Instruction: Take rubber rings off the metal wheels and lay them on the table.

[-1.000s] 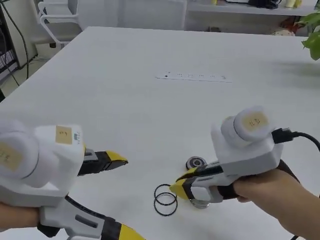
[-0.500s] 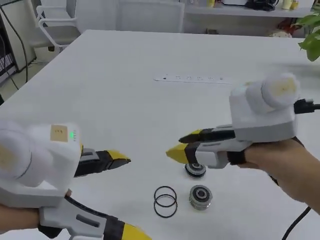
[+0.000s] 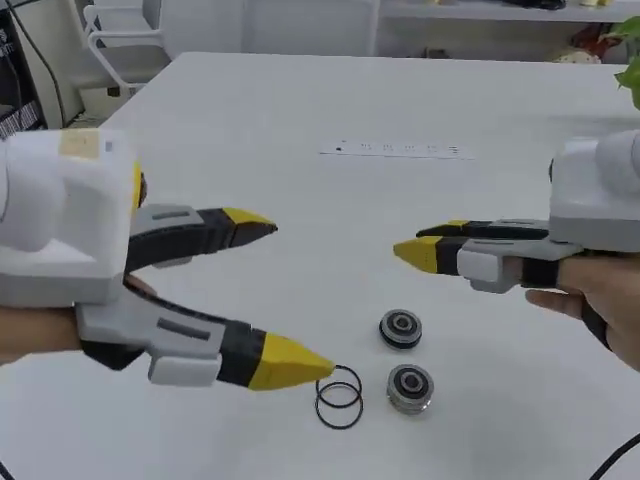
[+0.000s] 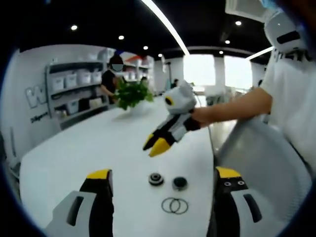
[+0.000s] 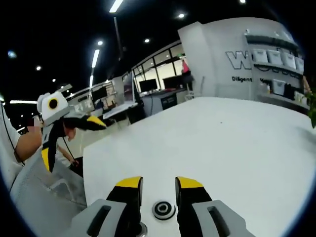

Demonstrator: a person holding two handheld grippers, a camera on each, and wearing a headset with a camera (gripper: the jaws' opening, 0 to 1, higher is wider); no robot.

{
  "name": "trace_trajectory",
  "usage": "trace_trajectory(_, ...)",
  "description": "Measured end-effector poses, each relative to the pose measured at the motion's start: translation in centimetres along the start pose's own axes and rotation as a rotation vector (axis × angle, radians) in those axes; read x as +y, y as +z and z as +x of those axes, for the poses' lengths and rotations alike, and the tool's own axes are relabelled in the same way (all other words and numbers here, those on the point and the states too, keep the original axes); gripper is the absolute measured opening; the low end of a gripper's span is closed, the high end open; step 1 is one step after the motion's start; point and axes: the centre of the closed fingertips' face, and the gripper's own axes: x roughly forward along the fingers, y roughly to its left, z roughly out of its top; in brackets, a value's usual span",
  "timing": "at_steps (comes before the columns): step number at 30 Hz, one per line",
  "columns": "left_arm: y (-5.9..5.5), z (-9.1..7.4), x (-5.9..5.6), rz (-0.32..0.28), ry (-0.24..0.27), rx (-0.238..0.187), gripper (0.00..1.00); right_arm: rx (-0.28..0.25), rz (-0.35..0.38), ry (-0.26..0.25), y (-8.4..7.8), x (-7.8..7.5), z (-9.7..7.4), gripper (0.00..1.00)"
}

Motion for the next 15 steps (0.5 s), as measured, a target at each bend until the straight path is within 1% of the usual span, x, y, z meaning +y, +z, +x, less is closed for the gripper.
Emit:
trace_trajectory(1, 0.2, 0.5, 0.3, 0.008, -0.006, -0.001, 0.84, 0.047, -0.028, 0.0, -1.2, -0.1, 0.1, 0.24)
trace_trajectory(2, 0.4, 1.0, 0.6, 0.011, -0.009, 0.0, 0.81, 0.077, -0.051, 0.004, -2.1, -0.2, 0.3, 0.23)
trace_trajectory(3, 0.5, 1.5, 1.0, 0.013, -0.009, 0.0, 0.78, 0.102, -0.056, 0.006, -2.9, -0.2, 0.5, 0.22)
trace_trajectory(4, 0.8, 2.5, 1.5, 0.015, -0.009, -0.001, 0.76, 0.139, -0.048, 0.006, -3.9, -0.4, 0.8, 0.22)
trace_trajectory(5, 0.9, 2.8, 1.6, 0.015, -0.01, -0.002, 0.75, 0.156, -0.042, 0.006, -4.4, -0.5, 0.8, 0.22)
trace_trajectory(6, 1.2, 3.7, 1.9, 0.016, -0.013, -0.014, 0.75, 0.149, -0.04, 0.009, -4.5, -0.5, 1.0, 0.23)
trace_trajectory(8, 1.6, 5.2, 2.2, 0.017, -0.022, -0.032, 0.76, 0.148, -0.033, 0.014, -4.7, -0.5, 0.9, 0.24)
trace_trajectory(10, 1.6, 6.4, 2.4, 0.024, -0.029, -0.034, 0.74, 0.153, -0.029, 0.012, -5.1, -0.7, 0.7, 0.24)
trace_trajectory(12, 1.4, 7.6, 2.7, 0.038, -0.03, -0.028, 0.72, 0.156, -0.027, 0.008, -5.3, -1.0, 0.6, 0.24)
trace_trajectory(13, 1.3, 8.0, 2.8, 0.042, -0.032, -0.022, 0.71, 0.161, -0.015, 0.009, -5.6, -1.1, 0.6, 0.24)
trace_trajectory(15, 1.0, 8.9, 3.1, 0.044, -0.034, -0.004, 0.67, 0.172, -0.004, 0.011, -6.1, -1.2, 0.7, 0.24)
